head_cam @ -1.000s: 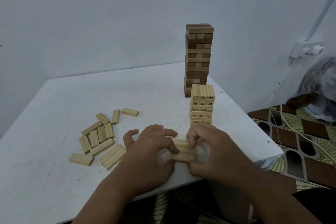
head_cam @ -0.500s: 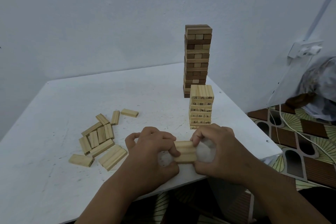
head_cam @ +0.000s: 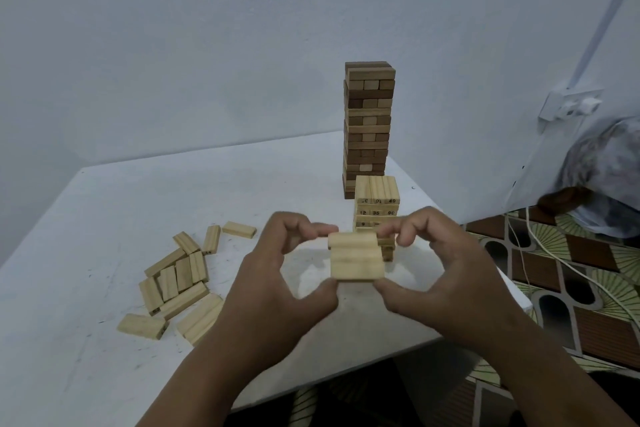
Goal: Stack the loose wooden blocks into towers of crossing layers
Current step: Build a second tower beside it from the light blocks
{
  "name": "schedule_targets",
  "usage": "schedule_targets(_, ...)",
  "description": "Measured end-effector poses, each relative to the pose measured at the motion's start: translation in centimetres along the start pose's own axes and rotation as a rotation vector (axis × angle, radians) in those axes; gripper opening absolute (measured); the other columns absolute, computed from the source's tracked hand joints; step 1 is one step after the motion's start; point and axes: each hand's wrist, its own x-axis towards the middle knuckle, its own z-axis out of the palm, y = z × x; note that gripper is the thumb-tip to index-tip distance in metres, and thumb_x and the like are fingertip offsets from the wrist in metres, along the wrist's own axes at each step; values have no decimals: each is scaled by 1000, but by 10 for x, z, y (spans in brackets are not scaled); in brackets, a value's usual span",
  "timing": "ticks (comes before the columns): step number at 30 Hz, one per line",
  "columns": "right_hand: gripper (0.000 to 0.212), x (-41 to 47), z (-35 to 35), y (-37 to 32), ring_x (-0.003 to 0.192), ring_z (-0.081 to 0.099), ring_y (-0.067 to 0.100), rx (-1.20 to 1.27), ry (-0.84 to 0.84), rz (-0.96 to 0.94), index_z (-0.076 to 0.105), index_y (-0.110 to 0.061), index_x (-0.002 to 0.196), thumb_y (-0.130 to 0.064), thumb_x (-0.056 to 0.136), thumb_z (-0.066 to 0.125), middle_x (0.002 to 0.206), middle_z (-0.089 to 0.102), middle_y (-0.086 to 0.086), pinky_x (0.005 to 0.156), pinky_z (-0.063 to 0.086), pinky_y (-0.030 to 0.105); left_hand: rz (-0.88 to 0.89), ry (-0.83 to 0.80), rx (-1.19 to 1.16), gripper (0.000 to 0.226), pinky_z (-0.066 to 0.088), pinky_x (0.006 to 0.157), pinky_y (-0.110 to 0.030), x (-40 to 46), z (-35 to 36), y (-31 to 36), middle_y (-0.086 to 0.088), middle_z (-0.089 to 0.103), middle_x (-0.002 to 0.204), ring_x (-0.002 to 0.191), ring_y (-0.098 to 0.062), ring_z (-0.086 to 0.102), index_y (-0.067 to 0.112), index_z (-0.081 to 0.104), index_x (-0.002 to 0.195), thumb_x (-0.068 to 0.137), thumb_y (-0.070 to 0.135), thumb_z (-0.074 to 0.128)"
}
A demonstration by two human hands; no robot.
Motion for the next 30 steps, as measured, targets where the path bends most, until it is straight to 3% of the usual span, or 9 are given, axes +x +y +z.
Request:
schedule_targets(2, 41, 8, -7, -2, 112, 60, 2, 34, 74, -39, 51, -21, 90, -28, 63, 81, 108, 68, -16, 85, 43, 7, 18, 41, -23, 45, 34, 84, 2, 10, 3, 11, 28, 66, 115, 116, 9, 53, 38, 40, 101, 71, 26, 72)
schedule_targets(5, 43, 22, -14, 3, 115, 59, 6, 84, 129, -41, 51, -10, 92, -5, 67, 85, 110, 69, -15, 83, 43, 6, 14, 72, -68, 48, 34, 84, 3, 27, 11, 19, 30, 65, 117, 120, 6, 51, 35, 37, 107, 76, 22, 72)
schedule_targets(9, 36, 39, -17, 12, 118, 58, 7, 180, 154, 0, 50, -6, 95, 1, 74, 78, 111, 70, -13, 73, 47, 5, -20, 117, -134, 49, 39, 80, 3, 50, 25, 20, 31, 63, 120, 124, 0, 50, 38, 36, 111, 84, 17, 70)
schedule_targets(15, 39, 59, -17, 27, 105, 58, 16, 214, 211, 47, 50, -18, 96, -13, 73, 81, 110, 71, -13, 80, 39, 10, -101, 129, -232, 43, 43, 74, -3, 75, 42, 14, 30, 63, 123, 119, 4, 53, 40, 36, 118, 91, 21, 65)
schedule_targets(18, 40, 64, -15, 36, 104, 59, 14, 217, 209, 103, 51, -20, 99, -8, 75, 80, 110, 71, -13, 85, 41, 27, -142, 139, -268, 43, 39, 59, 5, 84, 51, 14, 25, 62, 125, 97, 24, 54, 35, 37, 123, 94, 18, 63)
schedule_targets(20, 40, 66, -14, 41, 103, 59, 13, 226, 208, 125, 50, -20, 100, -8, 75, 79, 109, 71, -13, 86, 42, 29, -169, 138, -267, 43, 36, 57, 7, 88, 54, 11, 23, 62, 127, 91, 28, 52, 34, 37, 125, 94, 17, 62)
schedule_targets(22, 41, 67, -12, 45, 102, 58, 13, 232, 210, 145, 50, -20, 100, -7, 75, 80, 108, 72, -13, 83, 42, 23, -188, 148, -244, 45, 35, 57, 9, 90, 56, 8, 24, 60, 130, 91, 26, 54, 37, 36, 126, 94, 19, 63)
schedule_targets(30, 44, 66, -10, 50, 105, 58, 7, 179, 201, 204, 50, -28, 103, -16, 75, 81, 108, 70, -20, 79, 40, 24, -237, 139, -245, 49, 41, 58, 3, 91, 60, 1, 32, 59, 124, 103, 7, 60, 45, 36, 125, 93, 23, 66)
